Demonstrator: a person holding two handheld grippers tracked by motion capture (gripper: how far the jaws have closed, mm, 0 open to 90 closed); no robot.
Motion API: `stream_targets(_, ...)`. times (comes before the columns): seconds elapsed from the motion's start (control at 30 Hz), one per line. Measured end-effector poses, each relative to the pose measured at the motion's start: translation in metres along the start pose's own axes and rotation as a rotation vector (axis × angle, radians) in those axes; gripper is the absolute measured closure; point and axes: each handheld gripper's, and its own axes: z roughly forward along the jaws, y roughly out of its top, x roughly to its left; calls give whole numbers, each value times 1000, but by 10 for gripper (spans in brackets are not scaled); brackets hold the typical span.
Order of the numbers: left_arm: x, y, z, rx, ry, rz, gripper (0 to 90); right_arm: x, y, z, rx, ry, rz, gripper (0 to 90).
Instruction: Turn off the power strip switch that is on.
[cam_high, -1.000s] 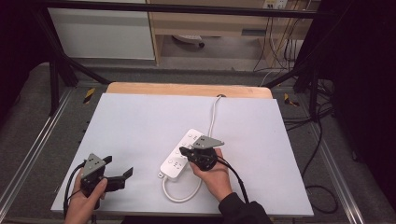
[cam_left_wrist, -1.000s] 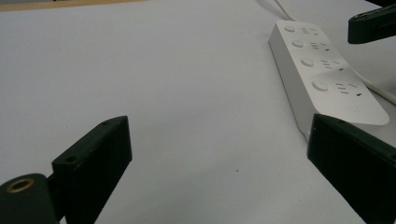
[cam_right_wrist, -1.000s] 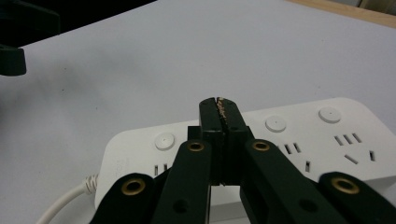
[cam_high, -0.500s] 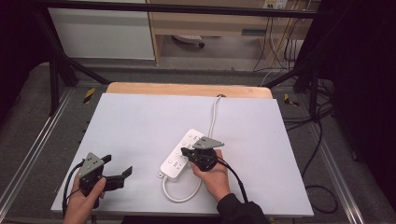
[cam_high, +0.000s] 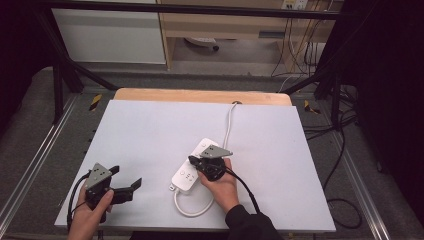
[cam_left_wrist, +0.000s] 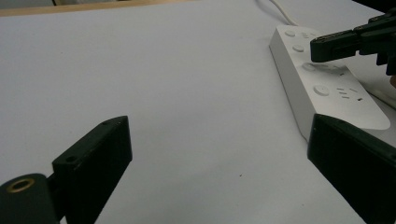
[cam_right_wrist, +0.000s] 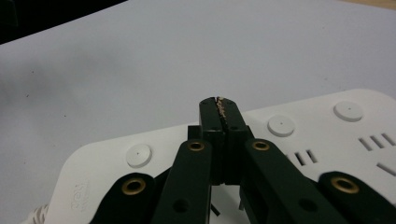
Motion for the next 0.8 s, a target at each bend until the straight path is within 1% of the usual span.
stream_targets(0.17,0,0,-1,-2,1,1,63,-2,2,0,-3,-7,-8,900)
stream_targets(0.43,0,0,-1,-4,-2,3,62,4,6,5,18,-7,-45,900)
stream_targets(0.63,0,1,-2,-7,-4,3,62,6,7,7,26,-7,-45,900)
stream_targets(0.8,0,1,-2,-9,-6,6,63,5,6,6,33,-16,-51,900)
